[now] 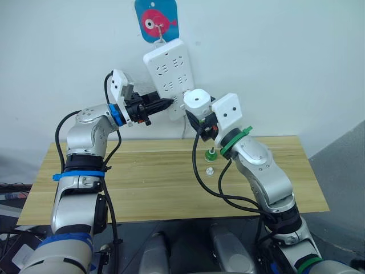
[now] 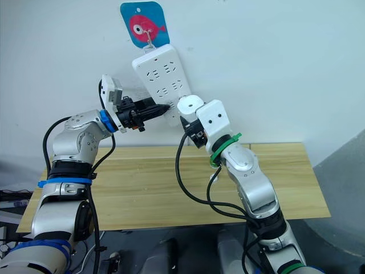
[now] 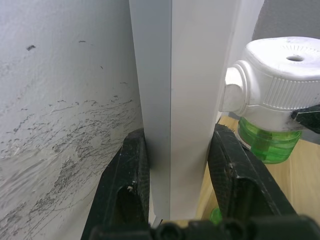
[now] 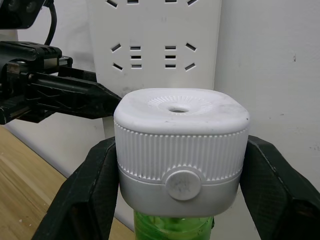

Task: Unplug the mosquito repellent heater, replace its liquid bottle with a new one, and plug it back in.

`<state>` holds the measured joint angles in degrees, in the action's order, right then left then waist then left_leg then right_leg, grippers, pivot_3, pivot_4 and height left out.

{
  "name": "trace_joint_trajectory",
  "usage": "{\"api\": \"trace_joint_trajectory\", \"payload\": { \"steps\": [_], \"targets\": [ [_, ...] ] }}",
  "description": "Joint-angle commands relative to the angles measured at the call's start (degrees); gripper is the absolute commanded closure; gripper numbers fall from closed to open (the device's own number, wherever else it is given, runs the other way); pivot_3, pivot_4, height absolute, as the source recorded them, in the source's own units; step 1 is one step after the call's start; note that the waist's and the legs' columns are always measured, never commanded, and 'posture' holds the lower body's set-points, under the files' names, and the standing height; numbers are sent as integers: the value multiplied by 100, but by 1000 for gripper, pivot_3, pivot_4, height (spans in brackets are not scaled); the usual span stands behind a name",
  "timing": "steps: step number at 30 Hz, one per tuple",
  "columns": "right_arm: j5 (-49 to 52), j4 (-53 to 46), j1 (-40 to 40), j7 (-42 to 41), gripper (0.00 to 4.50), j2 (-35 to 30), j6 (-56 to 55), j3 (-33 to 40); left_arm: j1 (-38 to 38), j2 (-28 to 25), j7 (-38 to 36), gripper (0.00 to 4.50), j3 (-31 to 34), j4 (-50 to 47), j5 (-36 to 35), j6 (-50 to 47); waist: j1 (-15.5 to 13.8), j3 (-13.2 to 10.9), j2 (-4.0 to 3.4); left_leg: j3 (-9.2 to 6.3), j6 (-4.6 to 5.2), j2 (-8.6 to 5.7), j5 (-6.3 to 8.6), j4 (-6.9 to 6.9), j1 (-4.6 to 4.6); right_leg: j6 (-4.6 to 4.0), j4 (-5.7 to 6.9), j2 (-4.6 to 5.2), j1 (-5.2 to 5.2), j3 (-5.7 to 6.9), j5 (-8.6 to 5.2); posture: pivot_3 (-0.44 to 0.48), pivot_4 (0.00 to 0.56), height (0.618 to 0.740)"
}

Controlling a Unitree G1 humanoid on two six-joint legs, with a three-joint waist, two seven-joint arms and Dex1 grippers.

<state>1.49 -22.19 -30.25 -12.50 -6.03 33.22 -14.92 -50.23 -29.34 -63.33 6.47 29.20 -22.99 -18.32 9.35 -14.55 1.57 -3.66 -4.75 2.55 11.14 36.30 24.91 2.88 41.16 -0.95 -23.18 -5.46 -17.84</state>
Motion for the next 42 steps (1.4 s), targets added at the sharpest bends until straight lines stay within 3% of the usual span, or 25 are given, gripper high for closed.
{"api": "trace_joint_trajectory", "payload": {
  "steps": [1,29,42],
  "targets": [
    [4,-165,7,-35,1482,51,-51,-2,-84,-72,180,3152,112,-100,-6,-28,0,0,0,0,0,0,0,0,0,0,0,0,0,0,0,-180,204,725],
    [-76,-61,-24,33,1482,199,-257,23,-45,-76,159,3152,110,-172,-23,-93,-2,0,0,-1,0,0,0,-1,0,0,0,0,0,1,0,-177,204,725],
    [-57,612,-440,26,1483,558,-164,39,-8,-70,146,3153,107,-229,-46,-132,7,0,0,-1,0,1,0,0,-1,-1,2,0,0,0,0,-178,202,725]
  ]
}}
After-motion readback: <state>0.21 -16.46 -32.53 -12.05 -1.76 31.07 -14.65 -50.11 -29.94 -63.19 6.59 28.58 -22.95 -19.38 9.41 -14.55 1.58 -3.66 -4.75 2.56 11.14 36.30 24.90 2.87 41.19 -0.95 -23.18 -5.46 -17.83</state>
